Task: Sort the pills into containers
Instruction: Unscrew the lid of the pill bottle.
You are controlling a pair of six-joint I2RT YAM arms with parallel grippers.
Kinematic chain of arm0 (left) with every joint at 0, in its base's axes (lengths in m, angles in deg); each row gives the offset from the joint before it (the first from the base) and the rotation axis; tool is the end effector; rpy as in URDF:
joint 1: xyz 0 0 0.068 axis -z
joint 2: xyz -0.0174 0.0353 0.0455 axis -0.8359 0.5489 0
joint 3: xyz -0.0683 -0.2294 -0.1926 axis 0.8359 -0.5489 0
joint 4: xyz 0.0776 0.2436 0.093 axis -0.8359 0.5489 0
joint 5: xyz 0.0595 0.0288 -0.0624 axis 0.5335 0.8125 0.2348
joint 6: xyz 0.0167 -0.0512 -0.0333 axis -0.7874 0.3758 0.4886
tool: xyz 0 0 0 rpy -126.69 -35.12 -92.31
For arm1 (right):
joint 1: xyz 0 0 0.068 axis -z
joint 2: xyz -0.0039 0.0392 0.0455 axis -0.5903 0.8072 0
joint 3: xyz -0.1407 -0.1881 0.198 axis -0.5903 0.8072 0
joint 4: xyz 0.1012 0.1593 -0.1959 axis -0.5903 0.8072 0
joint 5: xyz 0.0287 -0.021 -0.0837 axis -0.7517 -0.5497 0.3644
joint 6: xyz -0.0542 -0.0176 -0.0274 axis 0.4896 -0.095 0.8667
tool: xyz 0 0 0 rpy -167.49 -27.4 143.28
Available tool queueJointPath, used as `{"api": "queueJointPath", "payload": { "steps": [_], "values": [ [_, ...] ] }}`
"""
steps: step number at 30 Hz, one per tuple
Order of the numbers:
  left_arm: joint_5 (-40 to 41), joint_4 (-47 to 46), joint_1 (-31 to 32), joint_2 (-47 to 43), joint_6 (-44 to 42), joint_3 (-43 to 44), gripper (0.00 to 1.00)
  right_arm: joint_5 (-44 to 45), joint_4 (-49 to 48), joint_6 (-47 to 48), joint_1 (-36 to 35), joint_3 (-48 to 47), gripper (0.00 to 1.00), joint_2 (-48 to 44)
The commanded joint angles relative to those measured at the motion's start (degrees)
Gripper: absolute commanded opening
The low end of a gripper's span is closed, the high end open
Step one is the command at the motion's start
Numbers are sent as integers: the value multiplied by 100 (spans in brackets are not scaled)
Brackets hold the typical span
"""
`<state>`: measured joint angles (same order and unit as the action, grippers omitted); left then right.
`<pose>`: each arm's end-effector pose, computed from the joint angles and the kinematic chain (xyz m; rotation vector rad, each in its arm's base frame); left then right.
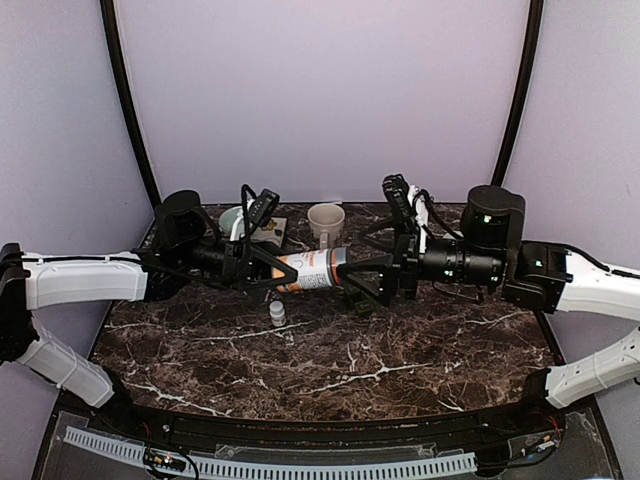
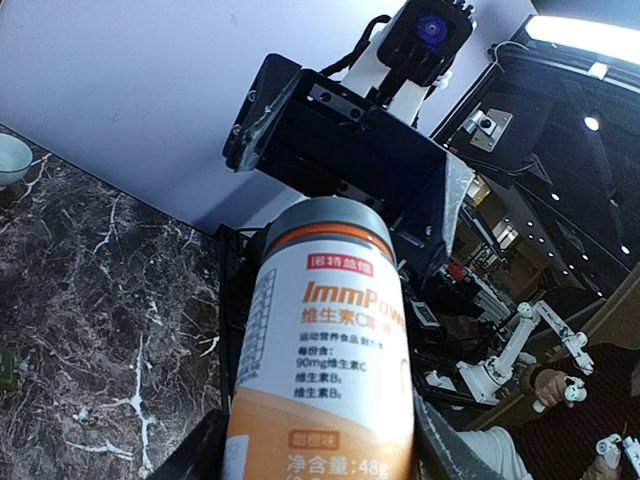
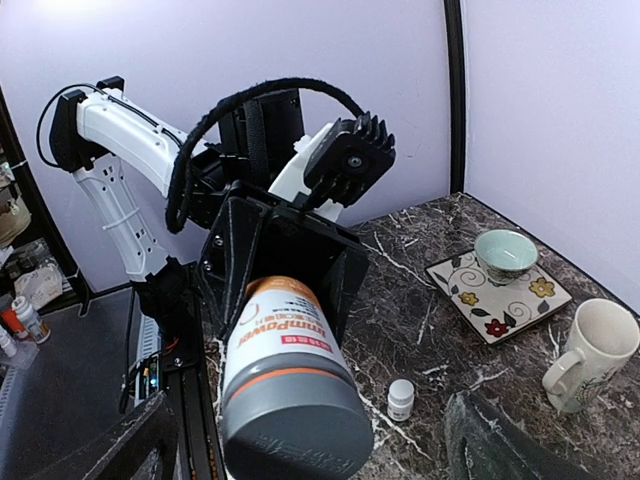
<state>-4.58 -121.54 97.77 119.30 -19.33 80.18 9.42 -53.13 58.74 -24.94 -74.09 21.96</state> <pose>0.2037 -0.2356 0.3344 1.1187 1.4993 -1.8255 0.1210 0.2406 0.3867 -0.9616 1.5114 1.0533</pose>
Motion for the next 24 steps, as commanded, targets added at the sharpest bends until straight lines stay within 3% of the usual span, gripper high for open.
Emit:
{"api": "queueJointPath", "payload": {
  "steps": [1,5,15,24],
  "values": [
    [295,251,22,-345,-515,189,0,-100,-306,-600,13,-28,93,-123],
    [648,478,16,-463,-903,193,0,-56,-381,-1287,34,-94,93,-79],
    [1383,757,28,-756,-1697,97,0,-9,-813,-4177,642,27,86,209],
    [1758,1242,138,-772,-2359,204,0,-364,-688,-4993,777,-285,82,624]
  ]
}}
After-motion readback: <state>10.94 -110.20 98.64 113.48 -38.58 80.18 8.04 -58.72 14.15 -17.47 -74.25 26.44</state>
